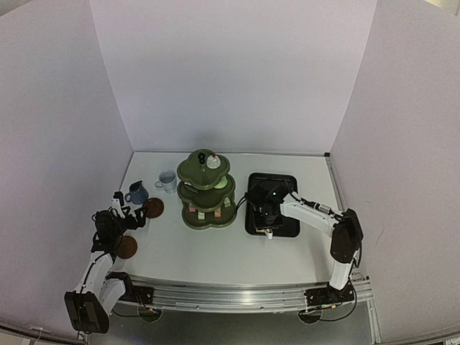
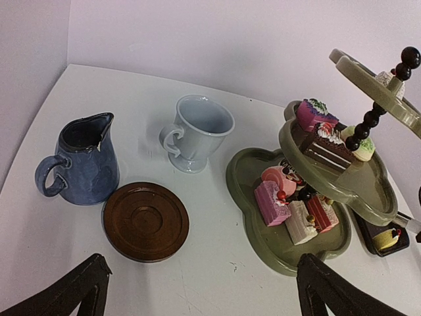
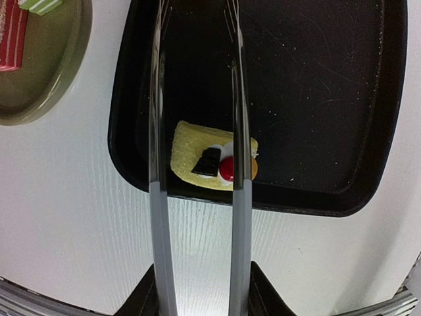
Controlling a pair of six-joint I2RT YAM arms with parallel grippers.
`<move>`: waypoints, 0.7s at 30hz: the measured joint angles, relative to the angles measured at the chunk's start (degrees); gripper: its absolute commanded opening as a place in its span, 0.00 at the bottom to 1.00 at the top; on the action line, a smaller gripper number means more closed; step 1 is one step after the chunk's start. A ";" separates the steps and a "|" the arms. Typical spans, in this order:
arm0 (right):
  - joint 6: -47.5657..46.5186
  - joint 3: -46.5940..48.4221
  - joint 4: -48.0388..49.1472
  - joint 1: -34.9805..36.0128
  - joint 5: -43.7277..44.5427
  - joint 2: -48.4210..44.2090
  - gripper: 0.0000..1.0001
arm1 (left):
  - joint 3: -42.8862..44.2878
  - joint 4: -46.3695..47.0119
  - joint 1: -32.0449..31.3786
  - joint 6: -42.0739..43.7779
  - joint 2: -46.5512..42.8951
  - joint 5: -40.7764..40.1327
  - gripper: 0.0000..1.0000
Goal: Serve the afternoon tea
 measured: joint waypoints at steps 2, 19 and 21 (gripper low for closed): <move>0.13 0.36 0.23 0.00 0.04 0.49 0.36 | 0.00 0.01 0.00 0.00 0.00 0.00 1.00; 1.68 2.35 1.39 -0.17 2.47 3.39 0.14 | 0.00 0.04 0.00 0.02 0.00 0.00 1.00; 2.00 2.35 1.44 -0.33 2.82 3.46 0.06 | 0.00 0.04 0.00 0.02 0.00 0.00 1.00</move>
